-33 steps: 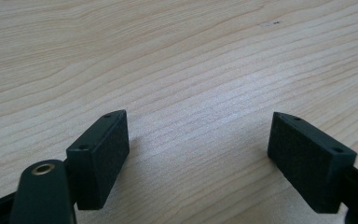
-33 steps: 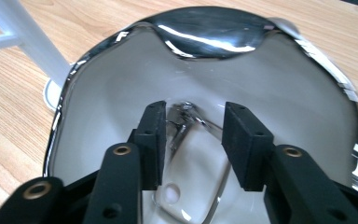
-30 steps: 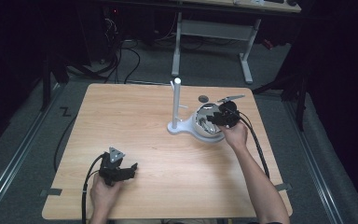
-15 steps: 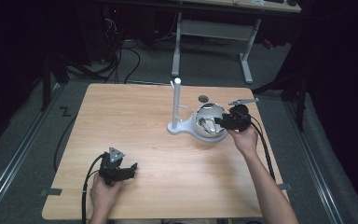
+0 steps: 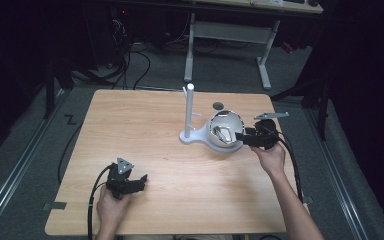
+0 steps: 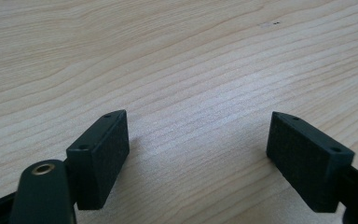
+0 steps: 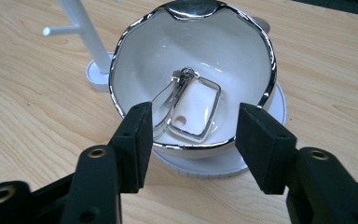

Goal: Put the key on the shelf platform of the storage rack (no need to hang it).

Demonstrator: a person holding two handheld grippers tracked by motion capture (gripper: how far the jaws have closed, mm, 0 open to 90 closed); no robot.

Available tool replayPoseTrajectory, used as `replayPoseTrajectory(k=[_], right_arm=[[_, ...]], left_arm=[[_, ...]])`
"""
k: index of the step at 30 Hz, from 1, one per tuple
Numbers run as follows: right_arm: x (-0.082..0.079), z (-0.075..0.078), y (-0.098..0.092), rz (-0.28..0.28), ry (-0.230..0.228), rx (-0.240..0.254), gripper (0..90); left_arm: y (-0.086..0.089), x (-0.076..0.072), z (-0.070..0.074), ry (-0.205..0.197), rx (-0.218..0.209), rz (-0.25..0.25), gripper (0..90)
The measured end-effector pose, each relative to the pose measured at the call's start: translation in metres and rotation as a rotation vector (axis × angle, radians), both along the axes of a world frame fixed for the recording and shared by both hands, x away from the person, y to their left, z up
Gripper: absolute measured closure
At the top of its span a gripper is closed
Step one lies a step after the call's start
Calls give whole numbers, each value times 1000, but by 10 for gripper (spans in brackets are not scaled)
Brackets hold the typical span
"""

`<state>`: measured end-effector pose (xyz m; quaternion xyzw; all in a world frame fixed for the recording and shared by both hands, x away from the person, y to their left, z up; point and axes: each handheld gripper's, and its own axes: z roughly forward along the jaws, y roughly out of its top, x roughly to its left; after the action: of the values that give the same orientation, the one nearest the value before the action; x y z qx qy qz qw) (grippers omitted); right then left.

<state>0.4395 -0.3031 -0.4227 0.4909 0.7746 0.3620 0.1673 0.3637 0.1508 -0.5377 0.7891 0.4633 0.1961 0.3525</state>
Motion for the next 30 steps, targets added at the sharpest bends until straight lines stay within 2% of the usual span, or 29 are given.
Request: replayPoseTrajectory(k=[3,5,9,13,20,30], right_arm=[[-8,4,-3,1,-25,18,471],[-12,3,-6,-3,-23,40,471],[-22,6,-10,-4,-53,43,488],[-29,10,-10,2,-57,43,499],[-40,1,-23,-40,-63,75,489],[-70,-5,-33,-37,-70,103,501]], left_arm=[[0,0,0,0,1,0,214],[0,0,0,0,1,0,214],[0,0,0,0,1,0,214],[0,0,0,0,1,0,214],[0,0,0,0,1,0,213],[0,0,0,0,1,0,214]])
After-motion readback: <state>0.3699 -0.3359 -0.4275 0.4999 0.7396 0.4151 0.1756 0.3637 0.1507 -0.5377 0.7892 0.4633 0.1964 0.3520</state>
